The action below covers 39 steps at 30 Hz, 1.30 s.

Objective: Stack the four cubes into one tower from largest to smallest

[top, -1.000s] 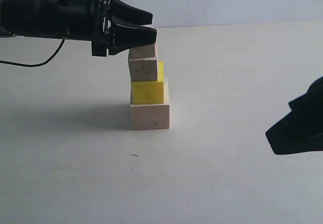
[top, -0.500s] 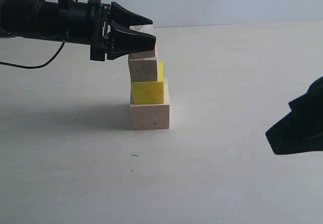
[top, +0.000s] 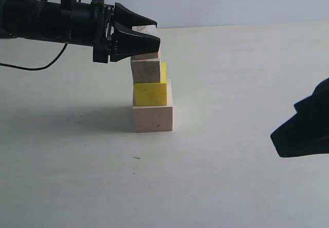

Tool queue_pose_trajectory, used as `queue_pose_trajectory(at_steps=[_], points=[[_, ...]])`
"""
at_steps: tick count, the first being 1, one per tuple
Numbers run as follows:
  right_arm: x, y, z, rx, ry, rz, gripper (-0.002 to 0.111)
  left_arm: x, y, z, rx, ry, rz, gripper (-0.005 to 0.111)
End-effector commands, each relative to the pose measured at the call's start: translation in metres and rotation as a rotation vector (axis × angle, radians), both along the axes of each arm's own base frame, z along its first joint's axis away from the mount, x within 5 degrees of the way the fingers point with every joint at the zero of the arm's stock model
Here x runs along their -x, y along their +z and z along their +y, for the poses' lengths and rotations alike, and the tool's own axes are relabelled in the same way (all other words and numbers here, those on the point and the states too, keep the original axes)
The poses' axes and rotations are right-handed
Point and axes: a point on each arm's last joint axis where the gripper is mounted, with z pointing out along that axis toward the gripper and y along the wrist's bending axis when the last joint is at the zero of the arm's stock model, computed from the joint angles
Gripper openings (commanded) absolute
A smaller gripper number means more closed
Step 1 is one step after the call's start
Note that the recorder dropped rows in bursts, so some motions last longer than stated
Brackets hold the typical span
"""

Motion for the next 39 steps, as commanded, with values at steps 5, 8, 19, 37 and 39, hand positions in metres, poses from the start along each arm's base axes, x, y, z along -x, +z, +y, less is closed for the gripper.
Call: queue_pose_trajectory(at_steps=[5,8,19,37,39], points=[[0.0012,-0.0001,-0.0013,0.000,0.007,-0.010,0.000,0.0032,0.0041,-0.0010,-0.003,-0.007,0.004,0.060],[0.0012,-0.0001,-0.0013,0.000,0.007,-0.010,0.000,0.0034,0.0038,-0.0010,-0.006,-0.009,0.003,0.050],[0.0012,-0.0001,-0.0013,0.000,0.007,-0.010,0.000,0.0035,0.0037,-0.0010,-0.008,-0.010,0.003,0.059],[0.0018,0.0002,-0.0006,-0.008,0.008,-0.003,0.000,0.0046,0.0021,-0.0006,-0.025,-0.024,-0.006,0.043],[0.0019,0.0001,-0.0007,-0.007,0.009,-0.002,0.000,0.0046,0.0021,-0.0006,-0.025,-0.025,-0.008,0.034]])
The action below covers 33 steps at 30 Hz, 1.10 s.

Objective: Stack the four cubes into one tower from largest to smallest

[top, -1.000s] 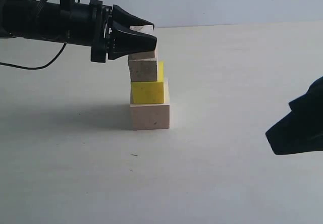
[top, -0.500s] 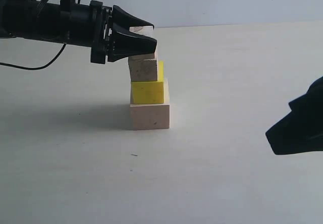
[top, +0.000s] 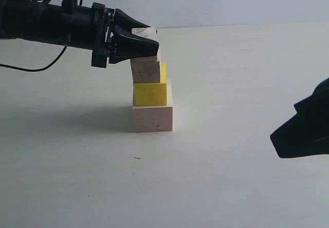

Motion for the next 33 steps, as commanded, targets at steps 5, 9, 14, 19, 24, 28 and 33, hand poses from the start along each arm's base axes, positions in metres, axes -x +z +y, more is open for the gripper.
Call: queue_pose_trajectory(at_steps=[5,9,14,19,24,28,33], points=[[0.0020,0.0000,-0.0009,-0.004,0.009,-0.001,0.000,0.0027,0.0047,-0.0013,0.009,-0.005,-0.007,0.020],[0.0020,0.0000,-0.0009,-0.004,0.009,-0.001,0.000,0.0028,0.0045,-0.0013,0.007,-0.007,-0.011,0.019],[0.0020,0.0000,-0.0009,-0.004,0.009,-0.001,0.000,0.0030,0.0042,-0.0012,0.004,-0.010,-0.012,0.022],[0.0020,0.0000,-0.0009,-0.004,0.009,-0.001,0.000,0.0034,0.0036,-0.0011,-0.003,-0.022,-0.044,0.044],[0.0020,0.0000,-0.0009,-0.004,0.009,-0.001,0.000,0.0035,0.0034,-0.0010,-0.005,-0.027,-0.061,0.054],[0.0020,0.0000,-0.0009,-0.004,0.009,-0.001,0.000,0.0029,0.0043,-0.0012,0.005,-0.020,-0.059,0.060],[0.0020,0.0000,-0.0009,-0.004,0.009,-0.001,0.000,0.0019,0.0057,-0.0015,0.021,-0.007,-0.055,0.071]])
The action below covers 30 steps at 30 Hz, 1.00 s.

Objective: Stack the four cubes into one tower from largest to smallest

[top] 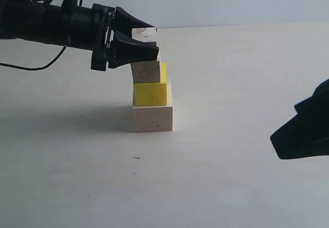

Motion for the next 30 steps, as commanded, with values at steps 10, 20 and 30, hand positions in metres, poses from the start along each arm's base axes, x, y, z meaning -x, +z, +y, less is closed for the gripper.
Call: queue_pose_trajectory(at_steps=[10,20,30], points=[[0.0018,-0.0002,-0.0011,-0.001,0.009,-0.003,0.000,0.0000,0.0056,0.0027,0.020,0.013,-0.008,0.071],[0.0020,-0.0001,-0.0009,-0.004,0.009,0.000,0.000,-0.0010,0.0056,0.0046,0.020,0.018,-0.008,0.062],[0.0020,-0.0001,-0.0009,-0.004,0.009,0.000,0.000,-0.0010,0.0056,0.0046,0.020,0.018,-0.008,0.060]])
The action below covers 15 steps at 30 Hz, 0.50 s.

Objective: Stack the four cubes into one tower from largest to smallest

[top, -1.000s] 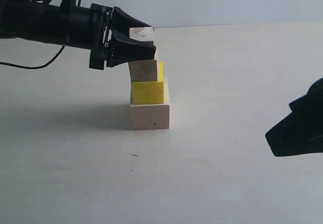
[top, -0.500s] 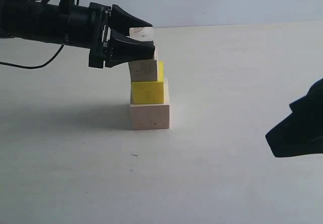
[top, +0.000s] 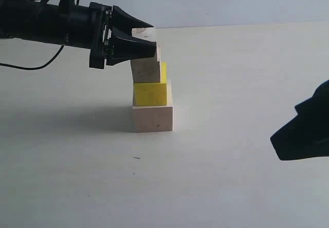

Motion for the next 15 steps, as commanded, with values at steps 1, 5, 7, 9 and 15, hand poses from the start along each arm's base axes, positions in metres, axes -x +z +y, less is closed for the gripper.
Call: queue_pose_trajectory(at_steps=[1,5,7,9,15], points=[[0.0017,0.0000,-0.0010,-0.003,0.008,-0.004,0.000,0.0015,0.0051,0.0006,0.014,0.002,-0.008,0.060],[0.0017,0.0000,-0.0010,-0.003,0.008,-0.004,0.000,0.0015,0.0051,0.0006,0.014,0.002,-0.008,0.060],[0.0018,0.0000,-0.0008,-0.005,0.009,-0.003,0.000,0.0015,0.0051,0.0006,0.014,0.002,-0.008,0.060],[0.0018,0.0000,-0.0008,-0.005,0.009,-0.003,0.000,0.0015,0.0051,0.0006,0.014,0.002,-0.008,0.060],[0.0018,0.0000,-0.0008,-0.005,0.010,-0.004,0.000,0.0005,0.0066,0.0003,0.031,0.015,-0.004,0.060]])
